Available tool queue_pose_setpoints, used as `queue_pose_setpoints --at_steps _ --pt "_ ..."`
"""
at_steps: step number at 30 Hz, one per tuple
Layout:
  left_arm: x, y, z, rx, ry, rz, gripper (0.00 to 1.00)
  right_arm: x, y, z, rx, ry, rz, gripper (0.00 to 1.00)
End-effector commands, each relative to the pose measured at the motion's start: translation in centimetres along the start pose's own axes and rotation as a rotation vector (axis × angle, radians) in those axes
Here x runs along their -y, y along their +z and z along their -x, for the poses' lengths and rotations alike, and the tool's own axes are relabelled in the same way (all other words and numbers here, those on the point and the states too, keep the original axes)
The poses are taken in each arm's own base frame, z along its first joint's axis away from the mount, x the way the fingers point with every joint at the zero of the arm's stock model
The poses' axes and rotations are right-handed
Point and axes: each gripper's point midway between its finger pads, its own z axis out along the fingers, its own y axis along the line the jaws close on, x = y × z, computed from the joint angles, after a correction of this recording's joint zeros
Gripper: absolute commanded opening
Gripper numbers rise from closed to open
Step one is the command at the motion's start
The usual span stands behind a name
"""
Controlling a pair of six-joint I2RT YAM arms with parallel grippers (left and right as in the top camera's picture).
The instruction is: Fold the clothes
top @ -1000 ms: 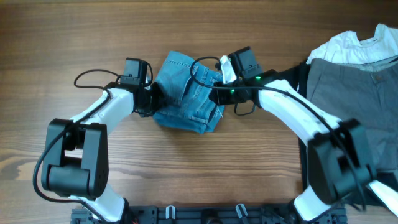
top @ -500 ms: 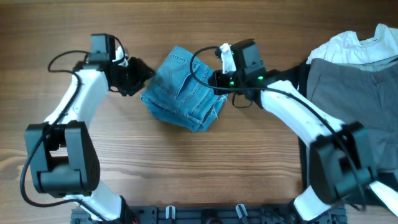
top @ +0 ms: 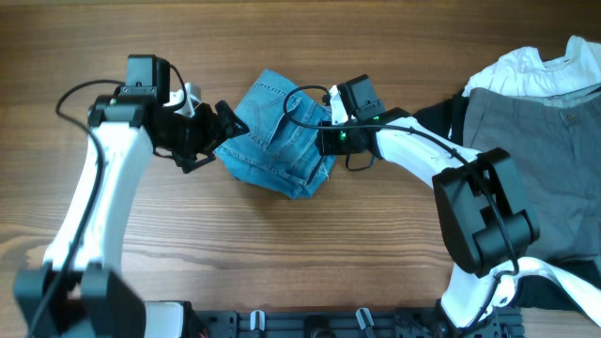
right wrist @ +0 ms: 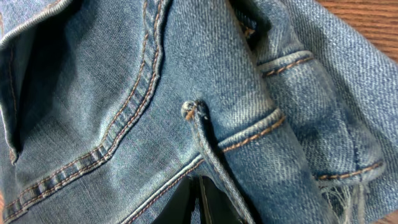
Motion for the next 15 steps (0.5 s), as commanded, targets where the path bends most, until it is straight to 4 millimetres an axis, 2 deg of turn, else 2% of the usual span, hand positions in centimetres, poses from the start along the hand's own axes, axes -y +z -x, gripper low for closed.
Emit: queue_pose_setpoints --at_steps 1,4,8,15 --pt "-1.5 1.6 -1.5 0.003 -0.118 0.079 1.00 0.2 0.4 -0.3 -0.013 0.030 0.000 0.08" --pt "-3.0 5.0 -2.8 -0.023 -0.228 0.090 0.99 0.2 0.4 -0.3 -0.012 0.029 0.001 0.08" --pt "-4.8 8.3 -3.4 0.000 -0.302 0.066 0.97 0.2 0.4 -0.3 -0.014 0.030 0.000 0.09" --pt "-6.6 10.9 -4.0 0.029 -0.303 0.010 1.00 0.2 0.4 -0.3 -0.014 0.030 0.000 0.09"
